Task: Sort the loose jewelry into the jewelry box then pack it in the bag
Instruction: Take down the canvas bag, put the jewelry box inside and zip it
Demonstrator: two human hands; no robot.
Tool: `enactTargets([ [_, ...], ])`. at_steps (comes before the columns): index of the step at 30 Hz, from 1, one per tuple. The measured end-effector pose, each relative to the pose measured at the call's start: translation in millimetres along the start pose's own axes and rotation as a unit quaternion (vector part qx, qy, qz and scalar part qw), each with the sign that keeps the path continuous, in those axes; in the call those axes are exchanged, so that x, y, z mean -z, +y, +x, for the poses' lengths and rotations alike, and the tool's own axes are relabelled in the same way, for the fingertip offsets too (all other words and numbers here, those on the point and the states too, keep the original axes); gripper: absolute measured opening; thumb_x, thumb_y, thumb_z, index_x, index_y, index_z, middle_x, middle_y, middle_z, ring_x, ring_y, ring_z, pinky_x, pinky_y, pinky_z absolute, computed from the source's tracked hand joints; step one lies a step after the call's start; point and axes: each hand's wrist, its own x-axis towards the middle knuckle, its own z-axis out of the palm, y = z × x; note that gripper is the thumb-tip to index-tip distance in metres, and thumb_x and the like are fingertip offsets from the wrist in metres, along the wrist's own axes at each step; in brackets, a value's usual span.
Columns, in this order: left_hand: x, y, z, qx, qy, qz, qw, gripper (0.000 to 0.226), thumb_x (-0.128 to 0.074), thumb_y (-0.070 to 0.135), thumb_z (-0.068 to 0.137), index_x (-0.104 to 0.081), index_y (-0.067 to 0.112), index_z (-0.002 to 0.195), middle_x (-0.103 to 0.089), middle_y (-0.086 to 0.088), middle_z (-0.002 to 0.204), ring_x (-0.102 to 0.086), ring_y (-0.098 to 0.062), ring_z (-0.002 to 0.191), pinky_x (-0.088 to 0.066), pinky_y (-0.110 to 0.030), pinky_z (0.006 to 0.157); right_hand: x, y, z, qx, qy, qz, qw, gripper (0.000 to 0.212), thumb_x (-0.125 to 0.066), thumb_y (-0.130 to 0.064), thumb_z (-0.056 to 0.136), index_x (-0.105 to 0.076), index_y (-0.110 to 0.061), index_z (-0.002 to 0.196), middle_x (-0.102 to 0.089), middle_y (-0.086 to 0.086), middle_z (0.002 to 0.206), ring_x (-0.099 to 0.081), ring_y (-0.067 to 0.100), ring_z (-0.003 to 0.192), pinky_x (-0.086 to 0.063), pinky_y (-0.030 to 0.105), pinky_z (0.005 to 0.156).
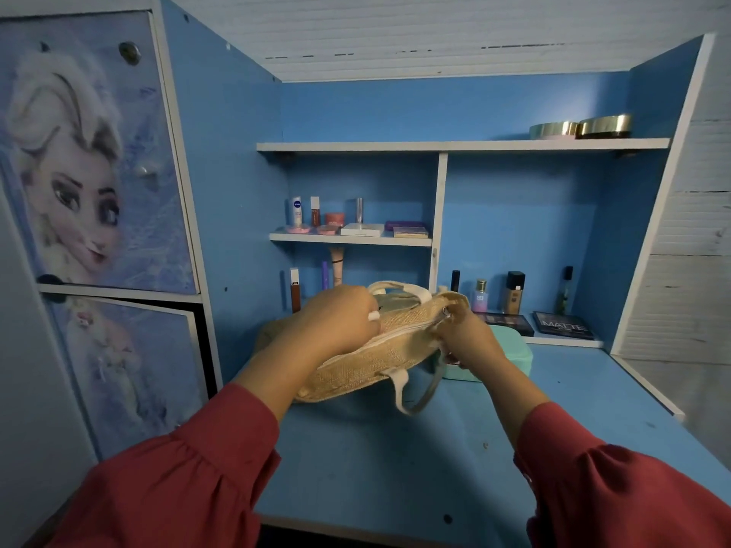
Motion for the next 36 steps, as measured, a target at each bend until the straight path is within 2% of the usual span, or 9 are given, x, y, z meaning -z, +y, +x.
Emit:
enactTargets([
  [4, 0, -5, 1, 0.017, -0.009, -0.057, 0.998, 0.024, -0.058, 0.038, 0.092, -0.069, 0.018, 0.087, -0.065, -0.002, 0.083, -0.060, -0.019, 0.079, -0.049, -0.035, 0.072, 0, 10, 14, 0.051, 0.088, -0.156, 0.982, 0.027, -0.043, -0.024, 0.092, -0.059, -0.021, 0.112, -0.062, 0.010, 0.106, -0.061, 0.031, 0.096, -0.047, 0.036, 0.072],
  [7, -2, -9, 4, 0.023, -0.016, -0.074, 0.997, 0.026, -0.058, 0.038, 0.092, -0.071, 0.015, 0.090, -0.066, -0.004, 0.087, -0.061, -0.020, 0.081, -0.050, -0.036, 0.074, 3, 10, 19, 0.077, 0.119, -0.202, 0.969, 0.027, -0.046, -0.027, 0.093, -0.063, -0.024, 0.114, -0.058, 0.009, 0.111, -0.060, 0.032, 0.099, -0.050, 0.038, 0.078],
  [11, -1, -11, 4, 0.032, -0.009, -0.113, 0.993, 0.028, -0.058, 0.037, 0.092, -0.071, 0.012, 0.092, -0.066, -0.005, 0.083, -0.062, -0.022, 0.080, -0.049, -0.036, 0.072, 3, 7, 21, 0.107, 0.143, -0.223, 0.958, 0.025, -0.045, -0.024, 0.096, -0.062, -0.022, 0.113, -0.062, 0.008, 0.103, -0.061, 0.031, 0.094, -0.049, 0.035, 0.071],
  [15, -1, -11, 5, 0.055, 0.026, -0.158, 0.986, 0.027, -0.057, 0.035, 0.092, -0.071, 0.012, 0.092, -0.053, 0.002, 0.062, -0.050, -0.013, 0.060, -0.035, -0.028, 0.055, -4, 6, 13, 0.144, 0.203, -0.161, 0.955, 0.024, -0.046, -0.031, 0.096, -0.060, -0.011, 0.096, -0.065, 0.011, 0.091, -0.059, 0.032, 0.085, -0.044, 0.033, 0.064],
  [21, -5, -15, 7, 0.068, 0.039, -0.189, 0.979, 0.024, -0.058, 0.029, 0.091, -0.072, 0.009, 0.091, -0.057, -0.002, 0.065, -0.052, -0.015, 0.061, -0.035, -0.028, 0.056, -22, -2, -12, 0.160, 0.236, -0.004, 0.959, 0.025, -0.058, -0.029, 0.091, -0.049, -0.013, 0.073, -0.059, 0.007, 0.074, -0.057, 0.031, 0.078, -0.043, 0.033, 0.063],
  [26, -8, -13, 9, 0.073, 0.053, -0.202, 0.975, 0.025, -0.057, 0.027, 0.092, -0.071, 0.006, 0.091, -0.061, -0.009, 0.072, -0.050, -0.015, 0.058, -0.034, -0.028, 0.053, -42, -21, -39, 0.197, 0.212, 0.068, 0.955, 0.010, -0.060, -0.016, 0.082, -0.063, -0.010, 0.074, -0.050, -0.005, 0.064, -0.052, 0.024, 0.082, -0.040, 0.030, 0.063],
  [30, -8, -13, 12, 0.091, 0.065, -0.207, 0.972, 0.025, -0.058, 0.026, 0.091, -0.071, 0.005, 0.088, -0.062, -0.009, 0.073, -0.051, -0.017, 0.061, -0.033, -0.030, 0.053, -61, -33, -55, 0.211, 0.172, 0.134, 0.953, 0.011, -0.062, -0.019, 0.079, -0.069, -0.015, 0.072, -0.062, -0.005, 0.065, -0.058, 0.021, 0.081, -0.045, 0.030, 0.065],
  [33, -8, -15, 14, 0.101, 0.076, -0.204, 0.971, 0.028, -0.059, 0.026, 0.091, -0.065, 0.004, 0.074, -0.052, -0.005, 0.062, -0.050, -0.020, 0.061, -0.031, -0.030, 0.052, -70, -36, -64, 0.236, 0.129, 0.165, 0.949, 0.010, -0.065, -0.019, 0.079, -0.073, -0.015, 0.074, -0.063, -0.009, 0.064, -0.060, 0.021, 0.083, -0.047, 0.028, 0.069],
  [36, -9, -17, 15, 0.119, 0.088, -0.220, 0.964, 0.028, -0.060, 0.024, 0.090, -0.066, 0.001, 0.075, -0.049, -0.003, 0.058, -0.045, -0.016, 0.054, -0.029, -0.029, 0.050, -75, -33, -69, 0.266, 0.135, 0.166, 0.940, 0.010, -0.067, -0.019, 0.077, -0.076, -0.017, 0.073, -0.068, -0.006, 0.064, -0.060, 0.022, 0.080, -0.050, 0.032, 0.070],
])
